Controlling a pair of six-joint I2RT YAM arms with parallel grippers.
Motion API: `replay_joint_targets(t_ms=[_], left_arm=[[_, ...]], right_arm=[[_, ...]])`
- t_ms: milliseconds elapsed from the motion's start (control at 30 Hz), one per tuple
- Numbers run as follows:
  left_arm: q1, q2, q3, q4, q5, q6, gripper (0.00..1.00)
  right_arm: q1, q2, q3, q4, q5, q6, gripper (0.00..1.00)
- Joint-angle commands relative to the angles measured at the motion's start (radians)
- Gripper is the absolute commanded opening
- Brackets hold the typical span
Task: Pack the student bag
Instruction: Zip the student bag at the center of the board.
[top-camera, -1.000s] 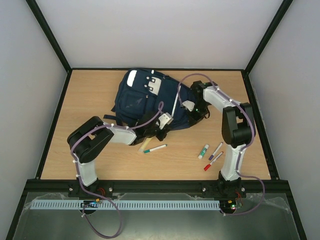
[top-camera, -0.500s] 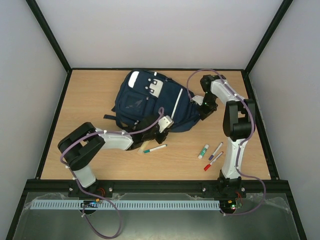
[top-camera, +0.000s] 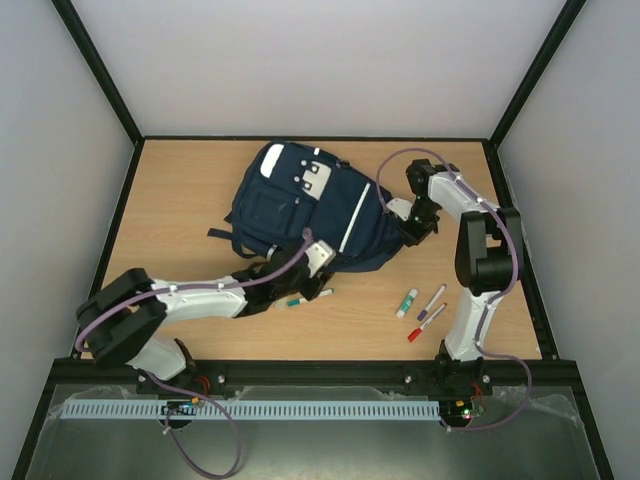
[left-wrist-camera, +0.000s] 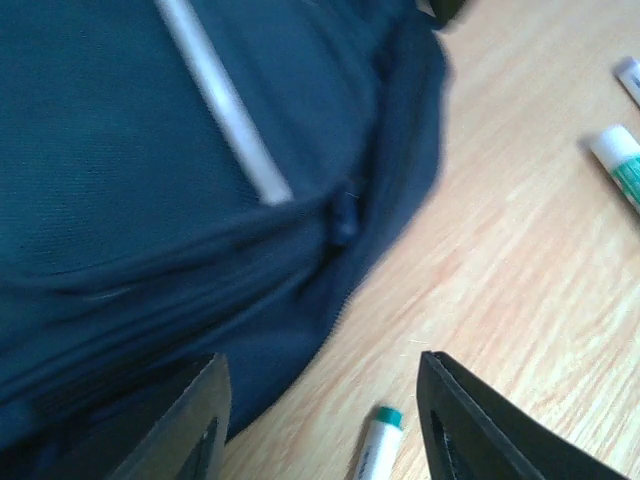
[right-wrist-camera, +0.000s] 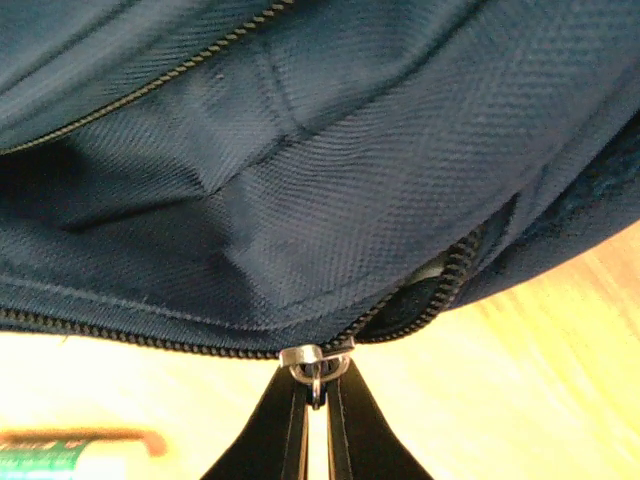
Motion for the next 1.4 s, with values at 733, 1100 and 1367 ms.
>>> replay_joint_targets(t_ms=[733,1100,1367], left_arm=[[0.494,0.464,0.486,-0.008,0.144,-0.337,0.61],[0.437,0.205,0.337,-0.008,0.132,-0.159,0.63],[0.338,-0.028,-0.012,0.181,0.379,-0.050,0.58]], right_arm=[[0.377,-0.267,-0.288,-0.026,-0.141,0.148,0.01],[0.377,-0.229,-0.277,0.011,-0.213,0.194,0.01],[0.375,-0.193,-0.258,-0.048,-0.199,0.163,0.01]])
